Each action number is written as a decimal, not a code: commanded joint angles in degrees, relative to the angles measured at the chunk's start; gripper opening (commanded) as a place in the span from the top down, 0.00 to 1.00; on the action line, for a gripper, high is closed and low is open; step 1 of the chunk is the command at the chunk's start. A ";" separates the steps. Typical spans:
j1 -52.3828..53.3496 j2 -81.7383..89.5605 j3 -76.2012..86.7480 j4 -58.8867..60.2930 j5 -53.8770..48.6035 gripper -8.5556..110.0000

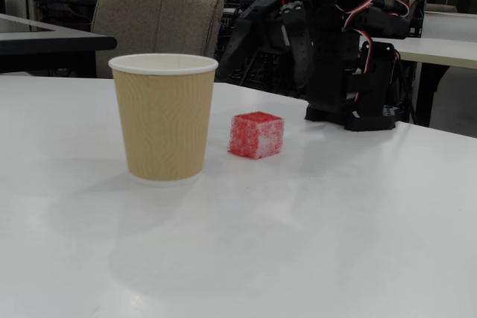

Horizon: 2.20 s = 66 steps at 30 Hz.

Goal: Grasp a red cube and put it in the cup.

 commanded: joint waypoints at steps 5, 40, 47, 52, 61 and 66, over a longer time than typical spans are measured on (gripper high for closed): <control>2.81 0.62 3.96 -0.70 -0.53 0.52; 3.08 -27.86 -4.31 -0.97 -1.05 0.53; 3.52 -36.04 -8.09 -5.36 -0.97 0.53; 4.48 -38.23 -11.07 -6.33 -0.97 0.53; 5.62 -49.04 -20.39 -10.63 -0.35 0.53; 5.45 -49.48 -19.95 -11.43 -0.26 0.53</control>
